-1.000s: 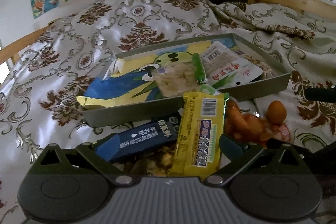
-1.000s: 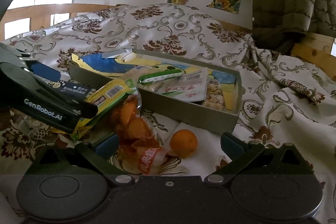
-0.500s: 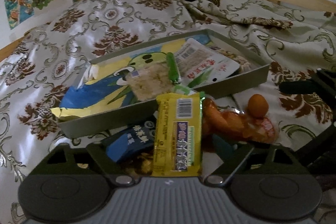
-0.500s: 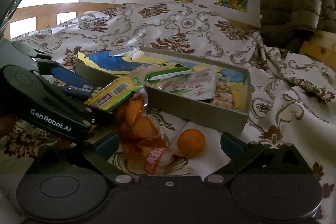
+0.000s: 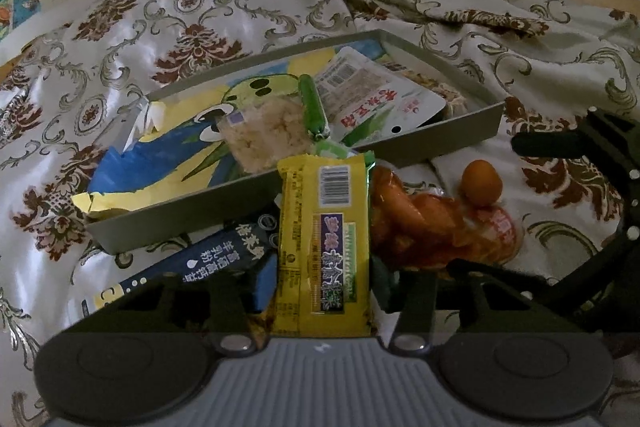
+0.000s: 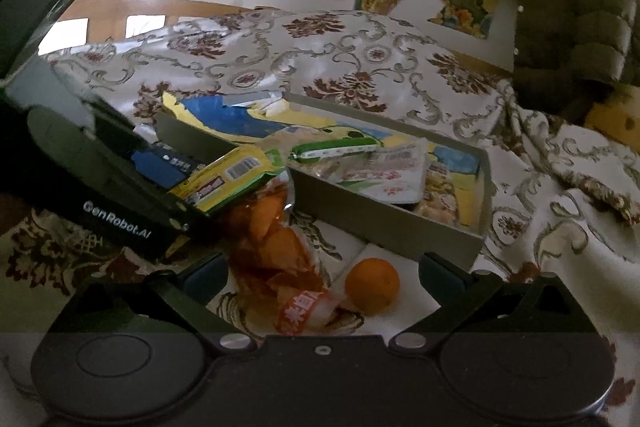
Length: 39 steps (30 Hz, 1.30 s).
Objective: Organize snacks
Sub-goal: 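Close the left tool on the yellow bar while the right tool grasps the red bag, then lift the yellow bar and the red bag up off the bedspread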
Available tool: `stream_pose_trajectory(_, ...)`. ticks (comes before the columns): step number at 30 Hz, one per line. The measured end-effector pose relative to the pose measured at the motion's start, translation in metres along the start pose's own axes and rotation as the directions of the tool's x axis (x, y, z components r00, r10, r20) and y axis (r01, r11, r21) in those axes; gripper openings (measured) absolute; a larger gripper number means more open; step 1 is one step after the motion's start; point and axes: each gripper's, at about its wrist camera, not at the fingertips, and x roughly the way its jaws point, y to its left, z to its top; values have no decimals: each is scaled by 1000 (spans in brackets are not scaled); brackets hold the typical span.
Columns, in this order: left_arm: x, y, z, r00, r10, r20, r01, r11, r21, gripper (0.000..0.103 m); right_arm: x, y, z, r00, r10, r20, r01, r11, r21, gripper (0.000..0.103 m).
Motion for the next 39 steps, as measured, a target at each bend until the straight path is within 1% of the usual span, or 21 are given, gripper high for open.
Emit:
stream_pose_trajectory(4,-1,8,3,999,26,-20,-27,998,-52,52,5,5,2,1000,19,-2,-20,999,-48,91)
stream_pose_trajectory(6,-1,12,3,999,32,-22,-33,997,-69,52,9,8,3,1000,30,-6,-30,998,-63,85)
stream_pose_trajectory(9,-3,18,6,999,32,-28,-34,994,-100,52,14,11,5,999,33,-9,-34,996,-83,80)
stream_pose_trajectory(12,-3,20,6,999,38,-29,-40,993,-108,52,18,13,8,999,48,-15,-49,994,-94,75)
stream_pose_trajectory(17,-3,20,6,999,38,-30,-41,993,-108,52,25,18,9,996,78,-31,-81,991,-109,75)
stream_pose_trajectory(18,-3,19,6,999,38,-30,-41,993,-107,52,26,18,9,996,83,-36,-86,990,-109,73)
stream_pose_trajectory(19,-3,19,6,999,38,-30,-41,993,-108,52,28,18,9,996,86,-40,-90,990,-106,71)
stream_pose_trajectory(20,-2,20,6,999,38,-30,-41,993,-108,52,30,18,9,994,92,-50,-97,990,-99,62)
stream_pose_trajectory(21,-2,19,6,999,38,-30,-41,993,-107,52,32,17,9,993,101,-58,-106,990,-90,60)
stream_pose_trajectory(26,-3,20,6,999,37,-30,-40,993,-109,52,31,13,9,991,117,-60,-120,991,-62,57)
stream_pose_trajectory(33,-3,21,6,999,33,-30,-36,992,-122,51,30,20,9,992,103,-67,-109,990,-85,52)
stream_pose_trajectory(39,-4,24,6,999,37,-28,-40,990,-135,51,30,18,8,992,103,-66,-108,991,-75,50)
